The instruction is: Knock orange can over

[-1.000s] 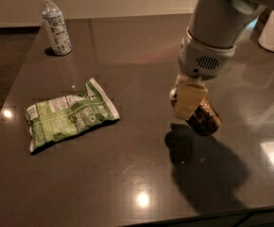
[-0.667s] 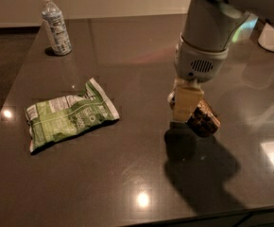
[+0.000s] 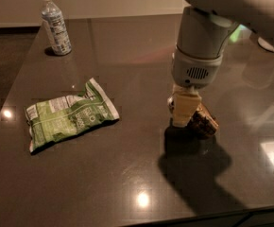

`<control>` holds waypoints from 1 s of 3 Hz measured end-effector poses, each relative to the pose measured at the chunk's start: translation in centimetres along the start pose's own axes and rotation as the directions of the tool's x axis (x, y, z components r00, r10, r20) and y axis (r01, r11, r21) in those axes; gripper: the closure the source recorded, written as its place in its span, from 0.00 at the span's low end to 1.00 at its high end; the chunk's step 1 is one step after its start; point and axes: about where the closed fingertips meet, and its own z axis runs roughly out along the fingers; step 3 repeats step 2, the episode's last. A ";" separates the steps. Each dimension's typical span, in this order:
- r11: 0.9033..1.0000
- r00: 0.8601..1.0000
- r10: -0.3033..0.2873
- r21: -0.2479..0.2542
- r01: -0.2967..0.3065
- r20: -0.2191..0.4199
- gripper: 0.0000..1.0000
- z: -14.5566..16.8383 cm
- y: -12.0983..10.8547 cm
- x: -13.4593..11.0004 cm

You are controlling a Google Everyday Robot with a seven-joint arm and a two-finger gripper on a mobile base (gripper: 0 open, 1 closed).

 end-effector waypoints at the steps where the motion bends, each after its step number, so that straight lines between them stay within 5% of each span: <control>1: 1.000 1.000 -0.005 -0.007 0.005 -0.003 0.00 0.3 0.2 0.1; 3: 1.000 1.000 -0.005 -0.007 0.005 -0.003 0.00 0.3 0.2 0.1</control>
Offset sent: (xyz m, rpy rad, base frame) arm -0.0026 -0.0001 -0.0034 -0.0024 0.0076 0.0057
